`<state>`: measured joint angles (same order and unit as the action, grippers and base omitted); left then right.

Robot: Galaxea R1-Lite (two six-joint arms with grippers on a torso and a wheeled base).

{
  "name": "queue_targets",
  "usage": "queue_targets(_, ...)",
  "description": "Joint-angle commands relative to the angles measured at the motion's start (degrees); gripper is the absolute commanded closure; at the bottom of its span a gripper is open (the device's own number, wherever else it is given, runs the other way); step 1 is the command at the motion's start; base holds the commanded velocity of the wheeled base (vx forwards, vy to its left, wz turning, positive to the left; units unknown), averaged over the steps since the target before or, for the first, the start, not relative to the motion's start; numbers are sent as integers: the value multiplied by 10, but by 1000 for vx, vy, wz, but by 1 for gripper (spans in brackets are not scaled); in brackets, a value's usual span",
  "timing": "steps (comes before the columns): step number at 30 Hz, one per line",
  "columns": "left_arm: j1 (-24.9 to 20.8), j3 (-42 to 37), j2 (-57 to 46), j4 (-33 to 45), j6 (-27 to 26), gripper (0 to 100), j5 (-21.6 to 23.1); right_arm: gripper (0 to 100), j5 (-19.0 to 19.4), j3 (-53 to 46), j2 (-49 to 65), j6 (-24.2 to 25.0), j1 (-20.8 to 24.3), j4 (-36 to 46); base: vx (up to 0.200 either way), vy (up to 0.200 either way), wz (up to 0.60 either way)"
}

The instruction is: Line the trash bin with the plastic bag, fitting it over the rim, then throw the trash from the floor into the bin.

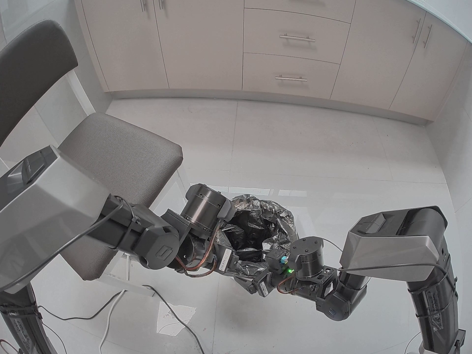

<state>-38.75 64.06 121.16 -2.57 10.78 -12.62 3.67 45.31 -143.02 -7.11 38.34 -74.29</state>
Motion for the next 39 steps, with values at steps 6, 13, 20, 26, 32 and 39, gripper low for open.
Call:
queue_targets(6, 2, -4, 0, -6, 0, 0, 0, 0, 0, -38, -10, 0, 10, -4, 0, 0, 0)
queue_targets(13, 2, -4, 4, -8, 0, 0, 0, 0, 1, -96, -1, 11, 43, -24, 0, 0, 0)
queue_targets(20, 2, -4, 3, -8, 0, 0, 0, 0, 0, -126, 1, 22, 79, -42, 0, 0, 0)
queue_targets(26, 1, -6, 4, -8, 1, 0, 0, 0, -2, -130, -4, 31, 89, -42, 0, 0, 0)
queue_targets(32, 1, -9, 7, -9, 1, 0, 0, 0, -2, -127, -17, 31, 83, -41, 0, 0, 0)
queue_targets(39, 0, -10, 8, -19, 0, 0, 0, 0, -2, -122, -31, 51, 80, -39, 0, 0, 0)
